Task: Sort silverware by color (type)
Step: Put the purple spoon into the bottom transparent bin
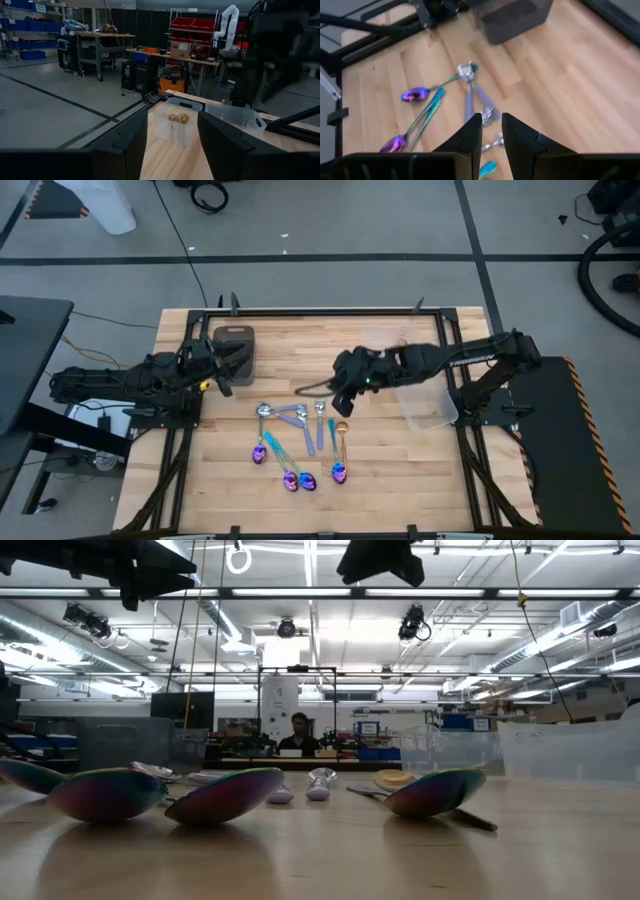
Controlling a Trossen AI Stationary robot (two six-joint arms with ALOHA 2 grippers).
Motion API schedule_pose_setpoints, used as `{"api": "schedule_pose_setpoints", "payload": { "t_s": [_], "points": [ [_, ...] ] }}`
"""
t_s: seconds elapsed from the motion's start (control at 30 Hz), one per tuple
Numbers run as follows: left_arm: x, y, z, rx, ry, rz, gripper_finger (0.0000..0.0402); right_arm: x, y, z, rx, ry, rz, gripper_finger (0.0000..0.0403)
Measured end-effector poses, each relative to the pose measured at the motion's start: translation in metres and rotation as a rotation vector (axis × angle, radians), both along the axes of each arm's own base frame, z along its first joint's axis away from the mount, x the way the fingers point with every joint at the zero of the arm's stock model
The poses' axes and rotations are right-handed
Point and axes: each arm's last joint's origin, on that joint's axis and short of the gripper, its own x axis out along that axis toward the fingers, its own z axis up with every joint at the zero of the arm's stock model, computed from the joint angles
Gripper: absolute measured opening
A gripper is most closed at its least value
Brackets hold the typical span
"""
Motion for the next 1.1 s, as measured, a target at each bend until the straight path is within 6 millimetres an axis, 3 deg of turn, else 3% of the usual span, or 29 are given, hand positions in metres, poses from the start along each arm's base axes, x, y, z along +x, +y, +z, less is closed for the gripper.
{"api": "schedule_pose_setpoints", "payload": {
  "t_s": [0.43, 0.93, 1.1],
  "points": [
    [0.000, 0.000, 0.001, 0.000, -0.010, 0.000, 0.0183, 0.000, 0.039, -0.043, 0.030, 0.020, 0.043, 0.0084],
    [0.000, 0.000, 0.000, 0.000, -0.003, 0.000, 0.0183, 0.055, 0.066, -0.103, 0.005, 0.181, 0.217, 0.0085],
    [0.000, 0.000, 0.000, 0.000, -0.004, 0.001, 0.0183, 0.069, 0.070, -0.126, -0.009, 0.239, 0.233, 0.0104]
  ]
}}
